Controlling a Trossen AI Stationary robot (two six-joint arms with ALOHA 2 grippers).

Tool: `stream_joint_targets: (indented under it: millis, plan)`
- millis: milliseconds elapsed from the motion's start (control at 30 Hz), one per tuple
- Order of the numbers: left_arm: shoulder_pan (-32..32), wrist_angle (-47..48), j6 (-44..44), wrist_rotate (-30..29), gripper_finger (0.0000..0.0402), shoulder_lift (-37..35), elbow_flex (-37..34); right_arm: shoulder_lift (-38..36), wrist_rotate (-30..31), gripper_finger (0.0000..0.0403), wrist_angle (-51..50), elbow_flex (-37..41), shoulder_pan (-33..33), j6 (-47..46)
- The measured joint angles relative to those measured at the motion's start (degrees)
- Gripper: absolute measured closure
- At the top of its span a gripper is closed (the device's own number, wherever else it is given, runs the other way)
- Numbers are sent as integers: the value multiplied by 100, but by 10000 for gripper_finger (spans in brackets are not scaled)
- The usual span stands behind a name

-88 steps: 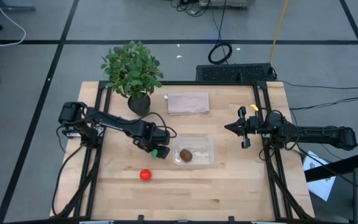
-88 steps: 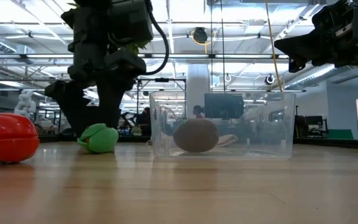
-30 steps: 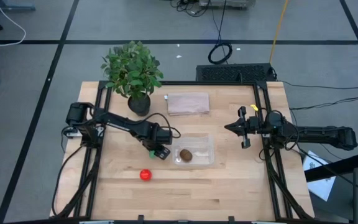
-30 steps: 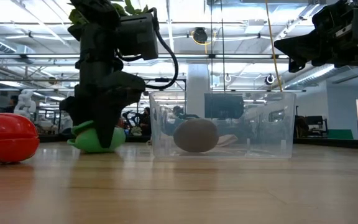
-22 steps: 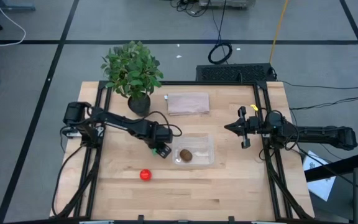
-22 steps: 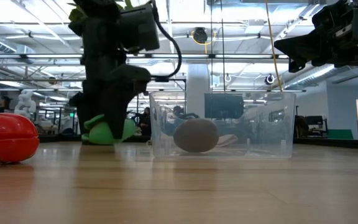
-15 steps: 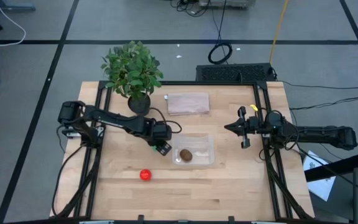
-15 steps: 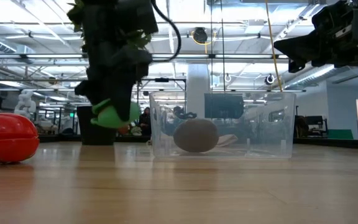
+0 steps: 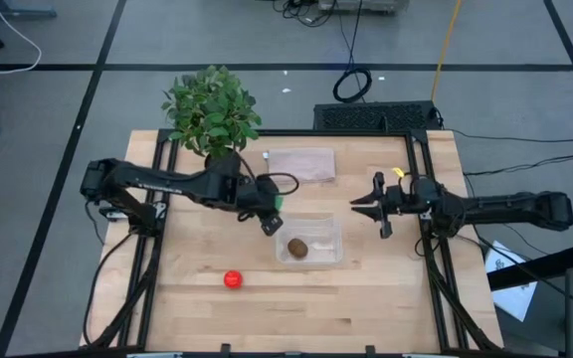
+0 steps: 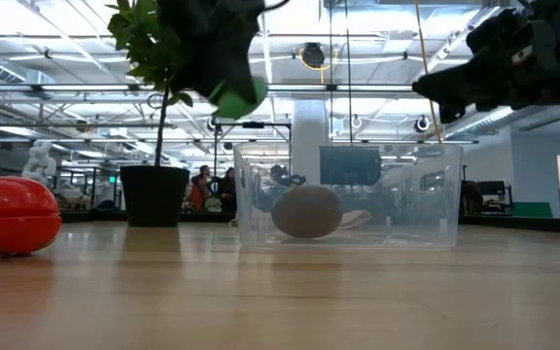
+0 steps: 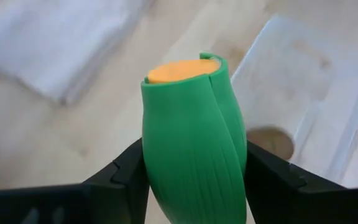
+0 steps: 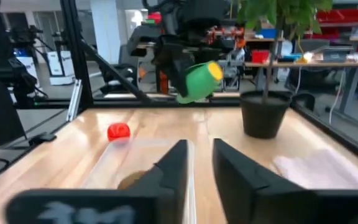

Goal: Pick and placing Produce into tupperware
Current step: Put the green corn into the transparent bin

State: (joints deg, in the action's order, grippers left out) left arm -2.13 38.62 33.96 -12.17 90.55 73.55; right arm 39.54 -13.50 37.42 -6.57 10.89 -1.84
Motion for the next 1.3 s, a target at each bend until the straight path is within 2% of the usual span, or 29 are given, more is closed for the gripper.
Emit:
stream_joint_targets:
  millis: [167,267,433,667,800,900,1300]
  plan:
    - [-2,-268,-529,-143,204,2,213,913,-31,249,677,-330,-12,-201]
    - [-2,-310,-807,-147,203,2,291,1462,-338,204,663,-758,1,-439]
    - [-2,-640,-1127,-148,209,4,263,2416,-476,161,672,-1445,-55,-253]
    - [-2,-1276,-1720,-150,198,4,263,3317,-494,152,1152,-2036,-24,-132]
    - [-2,-1485,-2005,-150,204,4,263,3510,-888,151,1626,-2222,161,-542]
    - [-2,-1654,-2177,-152,206,4,261,3550,-1217,151,1877,-2278,305,-911]
    - [-14,-2459,-2848,-143,202,4,259,3550,-1386,151,2106,-2305,682,-1642]
